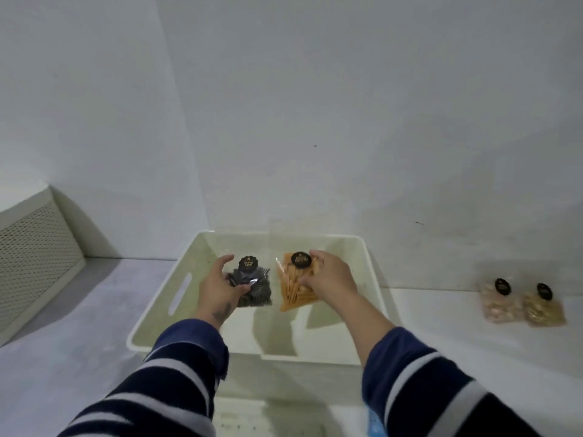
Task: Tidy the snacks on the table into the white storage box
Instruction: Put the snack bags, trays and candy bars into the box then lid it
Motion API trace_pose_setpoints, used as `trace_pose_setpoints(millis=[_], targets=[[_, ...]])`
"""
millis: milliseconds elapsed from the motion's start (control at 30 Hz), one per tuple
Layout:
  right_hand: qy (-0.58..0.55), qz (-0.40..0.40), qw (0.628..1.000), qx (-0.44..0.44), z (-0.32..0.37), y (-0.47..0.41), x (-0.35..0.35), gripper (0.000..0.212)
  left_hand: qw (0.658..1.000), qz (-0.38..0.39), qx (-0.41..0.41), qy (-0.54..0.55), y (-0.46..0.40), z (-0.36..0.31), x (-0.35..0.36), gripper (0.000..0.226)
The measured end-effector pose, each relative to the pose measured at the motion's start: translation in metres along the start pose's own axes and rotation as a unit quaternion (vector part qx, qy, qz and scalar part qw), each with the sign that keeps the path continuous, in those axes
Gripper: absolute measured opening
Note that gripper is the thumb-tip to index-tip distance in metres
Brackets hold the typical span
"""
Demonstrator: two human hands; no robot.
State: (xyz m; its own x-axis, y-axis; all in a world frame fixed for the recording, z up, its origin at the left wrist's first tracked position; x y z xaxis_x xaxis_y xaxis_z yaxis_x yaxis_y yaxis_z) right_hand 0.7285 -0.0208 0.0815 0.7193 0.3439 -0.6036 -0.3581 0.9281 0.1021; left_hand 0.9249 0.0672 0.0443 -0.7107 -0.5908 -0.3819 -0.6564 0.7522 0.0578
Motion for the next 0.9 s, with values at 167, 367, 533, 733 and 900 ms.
trace_pose_setpoints(millis=[167,367,533,733,900], targets=[[0.028,0.029,0.999,0.032,0.004,-0.03,0.057,0.054,0.999,0.007,-0.007,-0.035,-0.044,0.029,-0.021,0.067],[0.032,0.031,0.998,0.037,0.005,-0.071,0.094,0.055,0.997,0.019,-0.025,-0.075,-0.089,0.057,-0.009,0.071],[0.043,0.099,0.992,0.059,-0.013,-0.077,0.122,0.04,0.987,0.045,-0.066,-0.136,-0.093,0.084,0.009,0.068],[0.077,0.142,0.984,0.074,-0.009,-0.074,0.108,0.067,0.971,0.077,-0.091,-0.206,-0.093,0.071,0.006,0.075],[0.166,0.149,0.974,0.035,0.002,-0.048,0.074,0.06,0.948,0.096,-0.075,-0.293,-0.07,0.029,-0.001,0.037]])
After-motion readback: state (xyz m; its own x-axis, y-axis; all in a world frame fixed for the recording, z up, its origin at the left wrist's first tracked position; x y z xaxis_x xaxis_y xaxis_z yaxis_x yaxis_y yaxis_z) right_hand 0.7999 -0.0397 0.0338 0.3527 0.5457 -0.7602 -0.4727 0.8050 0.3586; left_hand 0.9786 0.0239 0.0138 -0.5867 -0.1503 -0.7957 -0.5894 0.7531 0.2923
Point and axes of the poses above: each hand's wrist, its own y-axis away from the middle knuckle, its own x-axis out of the palm, z = x × y, the point moved 5 cm from there along -y, towards the middle knuckle
